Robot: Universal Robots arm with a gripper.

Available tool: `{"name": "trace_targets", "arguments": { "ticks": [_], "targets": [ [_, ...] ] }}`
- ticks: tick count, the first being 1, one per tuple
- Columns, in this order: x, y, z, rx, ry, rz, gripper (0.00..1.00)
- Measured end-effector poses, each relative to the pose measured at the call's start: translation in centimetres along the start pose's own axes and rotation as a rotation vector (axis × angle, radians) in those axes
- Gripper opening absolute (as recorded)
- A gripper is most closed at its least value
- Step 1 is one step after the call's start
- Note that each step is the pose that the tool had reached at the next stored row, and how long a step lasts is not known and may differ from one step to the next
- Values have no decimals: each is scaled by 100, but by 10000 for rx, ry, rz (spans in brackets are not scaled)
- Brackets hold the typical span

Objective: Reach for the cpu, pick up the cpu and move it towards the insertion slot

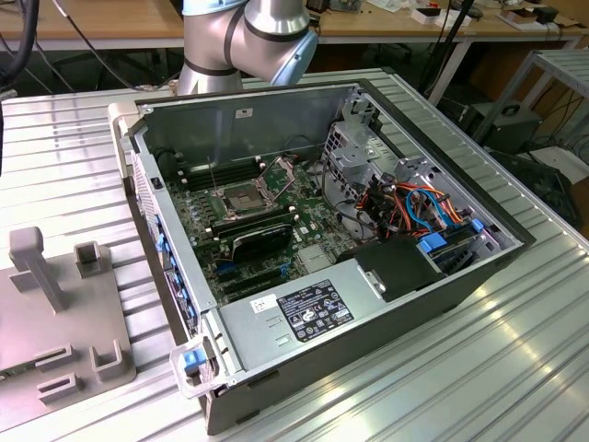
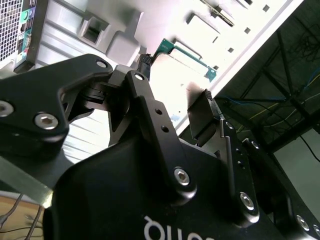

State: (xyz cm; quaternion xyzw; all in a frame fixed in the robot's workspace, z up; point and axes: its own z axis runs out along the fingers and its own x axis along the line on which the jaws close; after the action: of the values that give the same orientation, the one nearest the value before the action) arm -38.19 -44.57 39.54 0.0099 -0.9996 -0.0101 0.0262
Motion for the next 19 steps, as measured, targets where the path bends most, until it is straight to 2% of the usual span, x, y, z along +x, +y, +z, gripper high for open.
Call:
{"name": "trace_targets", "arguments": {
  "ticks": [19],
  "targets": [
    [-102, -2, -6, 1, 0, 0, 55]
  ]
}}
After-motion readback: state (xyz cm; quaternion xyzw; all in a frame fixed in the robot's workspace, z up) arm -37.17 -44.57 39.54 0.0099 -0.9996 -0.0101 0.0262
